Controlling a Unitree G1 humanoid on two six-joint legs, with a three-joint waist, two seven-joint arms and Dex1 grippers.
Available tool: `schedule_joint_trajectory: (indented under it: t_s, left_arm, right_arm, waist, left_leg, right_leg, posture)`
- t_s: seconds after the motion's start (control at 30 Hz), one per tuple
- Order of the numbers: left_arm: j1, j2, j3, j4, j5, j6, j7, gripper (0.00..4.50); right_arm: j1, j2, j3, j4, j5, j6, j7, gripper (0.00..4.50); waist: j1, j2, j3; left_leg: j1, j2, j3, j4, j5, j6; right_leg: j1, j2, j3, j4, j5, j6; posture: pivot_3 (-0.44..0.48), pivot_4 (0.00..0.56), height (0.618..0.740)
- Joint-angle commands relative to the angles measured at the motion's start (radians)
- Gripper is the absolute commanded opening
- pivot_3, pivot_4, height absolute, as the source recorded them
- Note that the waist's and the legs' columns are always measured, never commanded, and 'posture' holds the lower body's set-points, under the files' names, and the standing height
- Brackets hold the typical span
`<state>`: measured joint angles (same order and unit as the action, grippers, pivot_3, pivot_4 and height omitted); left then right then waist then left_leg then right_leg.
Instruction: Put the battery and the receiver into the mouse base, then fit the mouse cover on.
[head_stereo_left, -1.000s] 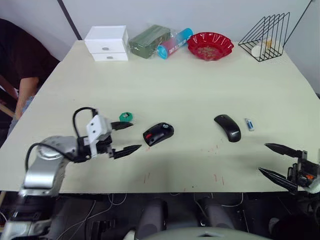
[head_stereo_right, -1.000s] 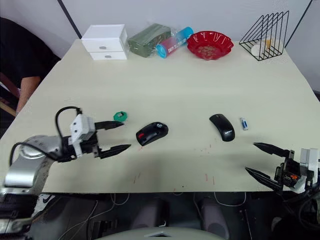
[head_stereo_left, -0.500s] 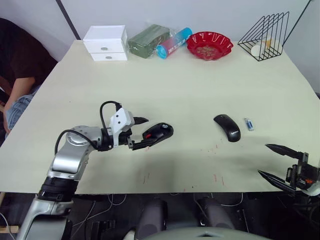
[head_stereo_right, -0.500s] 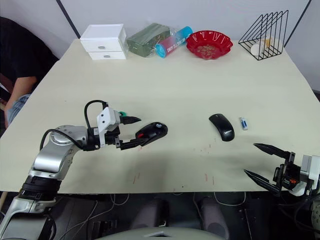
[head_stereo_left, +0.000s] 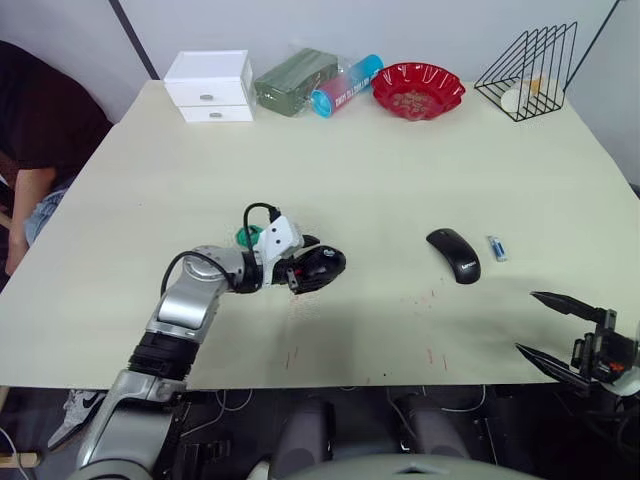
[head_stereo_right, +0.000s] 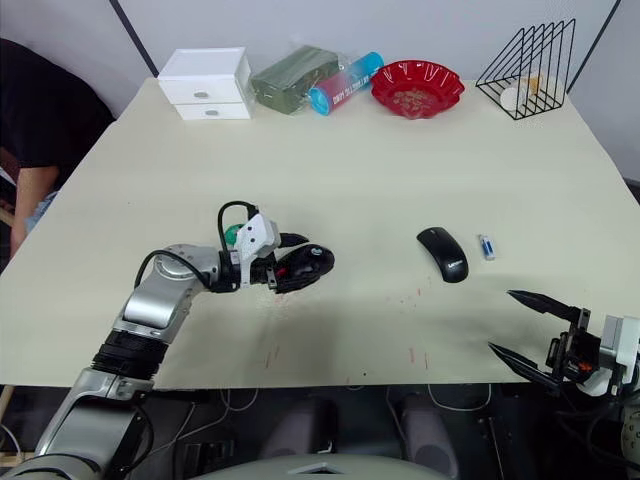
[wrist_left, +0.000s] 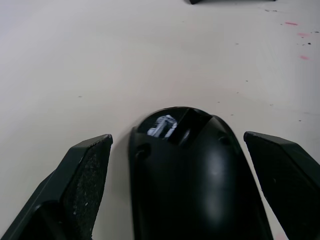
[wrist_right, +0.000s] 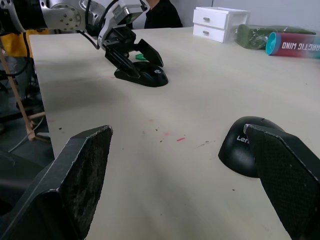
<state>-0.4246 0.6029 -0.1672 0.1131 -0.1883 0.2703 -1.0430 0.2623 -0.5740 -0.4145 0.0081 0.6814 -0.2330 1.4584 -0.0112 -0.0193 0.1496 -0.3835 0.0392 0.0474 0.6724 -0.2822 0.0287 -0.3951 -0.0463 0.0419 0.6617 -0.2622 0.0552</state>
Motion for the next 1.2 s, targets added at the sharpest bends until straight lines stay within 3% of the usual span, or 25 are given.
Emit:
schedule_joint_trajectory:
  t_s: [0.03, 0.8, 0.87, 0.97, 1.2]
  left_arm:
    - [0.005, 0.003, 0.001, -0.024, 0.007, -0.013, 0.001, 4.50]
    - [0.049, -0.006, 0.006, -0.063, 0.043, 0.074, 0.094, 4.50]
    - [0.060, -0.002, -0.001, -0.059, 0.050, 0.063, 0.091, 4.10]
    - [0.074, -0.005, 0.000, -0.060, 0.045, 0.060, 0.089, 3.00]
    - [0.105, 0.015, 0.001, -0.067, 0.052, 0.015, 0.080, 2.93]
  right_arm:
    - [0.012, -0.002, -0.024, -0.014, 0.013, -0.022, 0.004, 4.44]
    - [0.007, 0.004, -0.012, -0.003, 0.009, -0.032, -0.009, 4.44]
    - [0.006, 0.005, -0.011, -0.002, 0.008, -0.033, -0.010, 4.50]
    - [0.007, 0.006, -0.010, -0.005, 0.007, -0.032, -0.012, 4.50]
    - [0.005, 0.006, -0.003, -0.018, 0.010, -0.026, -0.016, 4.50]
  waist:
    - [0.001, 0.000, 0.000]
    - [0.002, 0.000, 0.000]
    - [0.002, 0.000, 0.000]
    - [0.001, 0.000, 0.000]
    - [-0.001, 0.001, 0.000]
  left_leg:
    - [0.000, 0.000, 0.000, 0.000, 0.000, 0.000]
    - [0.000, 0.000, 0.000, 0.000, 0.000, 0.000]
    - [0.000, 0.000, 0.000, 0.000, 0.000, 0.000]
    - [0.000, 0.000, 0.000, 0.000, 0.000, 0.000]
    - [0.001, 0.000, 0.000, 0.000, 0.000, 0.000]
  right_leg:
    - [0.000, 0.000, 0.000, 0.000, 0.000, 0.000]
    - [0.000, 0.000, 0.000, 0.000, 0.000, 0.000]
    - [0.000, 0.000, 0.000, 0.000, 0.000, 0.000]
    - [0.000, 0.000, 0.000, 0.000, 0.000, 0.000]
    - [0.001, 0.000, 0.001, 0.000, 0.000, 0.000]
  posture:
    - [0.000, 0.150, 0.740]
    - [0.000, 0.150, 0.740]
    - [0.000, 0.150, 0.740]
    - [0.000, 0.150, 0.740]
    - [0.000, 0.150, 0.740]
